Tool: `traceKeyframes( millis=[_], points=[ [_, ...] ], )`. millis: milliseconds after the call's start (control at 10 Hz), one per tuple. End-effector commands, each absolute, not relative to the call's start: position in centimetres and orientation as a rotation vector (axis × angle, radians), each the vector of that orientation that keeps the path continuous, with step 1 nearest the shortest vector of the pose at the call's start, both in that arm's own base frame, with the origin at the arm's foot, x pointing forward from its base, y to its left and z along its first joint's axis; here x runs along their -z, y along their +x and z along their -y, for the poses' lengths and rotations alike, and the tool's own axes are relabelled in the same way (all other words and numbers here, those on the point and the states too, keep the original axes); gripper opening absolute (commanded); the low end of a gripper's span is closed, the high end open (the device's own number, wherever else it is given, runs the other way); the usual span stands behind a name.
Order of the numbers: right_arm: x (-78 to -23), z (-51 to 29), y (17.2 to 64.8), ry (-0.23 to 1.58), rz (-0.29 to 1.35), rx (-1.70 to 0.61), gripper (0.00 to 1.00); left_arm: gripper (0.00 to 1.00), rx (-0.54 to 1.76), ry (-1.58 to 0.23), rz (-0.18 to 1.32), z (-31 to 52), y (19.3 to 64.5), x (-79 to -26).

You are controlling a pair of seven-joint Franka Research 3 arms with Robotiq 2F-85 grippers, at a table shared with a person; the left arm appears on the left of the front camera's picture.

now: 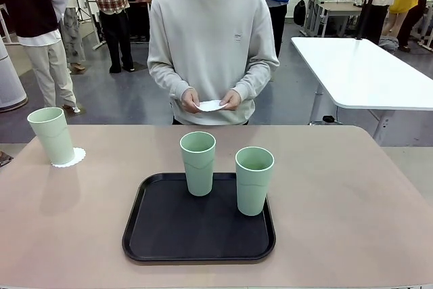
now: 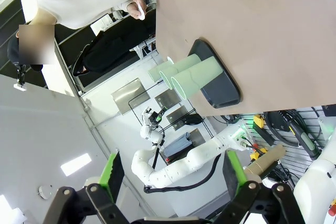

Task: Place coasters on the table and set cups on them.
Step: Take one Reusable plastic cup from the Flat Tray and place it on a coaster set by the human.

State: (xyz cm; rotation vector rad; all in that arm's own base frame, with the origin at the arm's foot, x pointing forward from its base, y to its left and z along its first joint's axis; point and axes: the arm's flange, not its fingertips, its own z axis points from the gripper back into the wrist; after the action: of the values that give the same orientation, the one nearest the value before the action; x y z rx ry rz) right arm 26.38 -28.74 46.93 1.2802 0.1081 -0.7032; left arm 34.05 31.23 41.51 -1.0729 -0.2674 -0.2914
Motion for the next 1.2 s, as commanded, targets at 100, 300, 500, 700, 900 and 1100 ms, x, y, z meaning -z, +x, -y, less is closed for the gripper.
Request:
traceKeyframes(
  millis=[100, 300, 500, 700, 900, 1100],
  points=[
    [-46.96, 28.80, 26.43, 1.279, -0.096, 0.707, 1.00, 1.00, 0.294, -1.070, 0.274, -31.29, 33.90, -41.69],
    [-46.96, 28.80, 26.43, 1.279, -0.096, 0.707, 1.00, 1.00, 0.294, -1.070, 0.274, -31.29, 33.90, -41.69],
    [-46.96, 28.80, 26.43, 1.279, -0.096, 0.707, 1.00, 1.00, 0.294, -1.070, 0.274, -31.29, 33.90, -41.69],
    [-46.96, 28.80, 26.43, 1.279, -0.096, 0.707, 1.00, 1.00, 0.294, -1.070, 0.274, -31.29, 33.90, -41.69],
    [-46.96, 28.80, 26.43, 1.279, -0.096, 0.707, 1.00, 1.00, 0.294, -1.070, 0.274, -31.29, 33.90, -41.69],
    [-46.96, 28.80, 26.43, 1.279, -0.096, 0.707, 1.00, 1.00, 0.294, -1.070, 0.274, -31.29, 33.90, -41.69]
  ],
)
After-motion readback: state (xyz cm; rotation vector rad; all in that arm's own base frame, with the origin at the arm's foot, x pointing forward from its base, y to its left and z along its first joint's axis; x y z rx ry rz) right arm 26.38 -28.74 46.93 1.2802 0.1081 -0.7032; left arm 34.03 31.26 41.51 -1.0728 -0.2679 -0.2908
